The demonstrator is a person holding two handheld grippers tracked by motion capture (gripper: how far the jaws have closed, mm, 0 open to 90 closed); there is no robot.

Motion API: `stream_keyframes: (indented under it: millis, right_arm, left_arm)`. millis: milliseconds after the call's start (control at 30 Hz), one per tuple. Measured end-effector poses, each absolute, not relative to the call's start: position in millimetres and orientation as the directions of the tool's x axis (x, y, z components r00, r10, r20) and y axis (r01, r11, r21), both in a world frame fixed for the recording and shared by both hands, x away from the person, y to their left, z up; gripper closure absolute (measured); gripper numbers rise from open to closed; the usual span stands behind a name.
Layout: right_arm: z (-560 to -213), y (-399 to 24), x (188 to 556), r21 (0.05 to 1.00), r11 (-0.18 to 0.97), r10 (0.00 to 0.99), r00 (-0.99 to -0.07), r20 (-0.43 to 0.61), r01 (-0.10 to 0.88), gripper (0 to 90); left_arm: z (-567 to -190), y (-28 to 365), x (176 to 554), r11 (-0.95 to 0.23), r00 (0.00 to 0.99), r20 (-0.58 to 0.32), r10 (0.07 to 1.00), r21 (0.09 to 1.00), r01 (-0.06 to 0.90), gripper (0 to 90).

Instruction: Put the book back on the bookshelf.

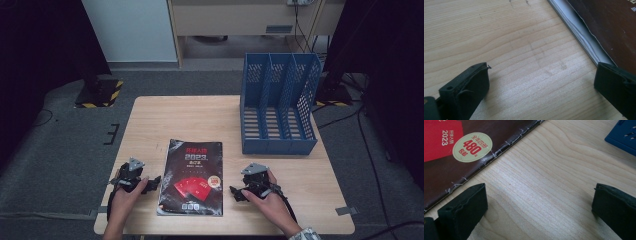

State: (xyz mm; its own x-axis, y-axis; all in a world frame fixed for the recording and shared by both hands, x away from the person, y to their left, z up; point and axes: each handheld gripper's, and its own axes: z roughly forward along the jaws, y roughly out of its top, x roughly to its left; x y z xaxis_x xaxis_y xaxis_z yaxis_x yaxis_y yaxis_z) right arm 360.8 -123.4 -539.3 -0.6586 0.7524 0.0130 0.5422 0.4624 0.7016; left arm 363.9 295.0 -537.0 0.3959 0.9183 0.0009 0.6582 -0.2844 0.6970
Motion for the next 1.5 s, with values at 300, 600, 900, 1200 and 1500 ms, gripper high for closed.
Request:
stream_keyframes:
  millis: [300, 600, 900, 1200, 1500]
  right_arm:
    - [-539.3, -123.4, 359.8, 0.702, 0.472, 0.737, -0.676, 0.017, 0.532, 0.7]
    - [-538.6, -124.5, 358.1, 0.716, 0.477, 0.719, -0.694, 0.014, 0.509, 9.6]
    - [-527.6, -118.1, 351.4, 0.745, 0.507, 0.673, -0.739, -0.029, 0.433, 27.9]
    - [-518.7, -102.7, 338.8, 0.757, 0.527, 0.612, -0.791, -0.022, 0.386, 34.5]
    - [-527.8, -80.0, 329.4, 0.739, 0.552, 0.553, -0.833, 0.022, 0.386, 23.3]
  left_arm:
    - [-537.0, 295.0, 363.9, -0.284, 0.396, 0.001, 0.918, 0.697, 0.658, 0.0]
    - [-536.2, 296.2, 363.5, -0.287, 0.4, 0.0, 0.916, 0.698, 0.657, 0.3]
    - [-520.8, 292.4, 355.4, -0.259, 0.401, -0.024, 0.916, 0.727, 0.636, 6.0]
    - [-504.3, 266.0, 326.4, -0.275, 0.444, -0.042, 0.895, 0.731, 0.624, 10.4]
    - [-509.7, 249.5, 327.7, -0.341, 0.486, -0.019, 0.874, 0.688, 0.64, 10.5]
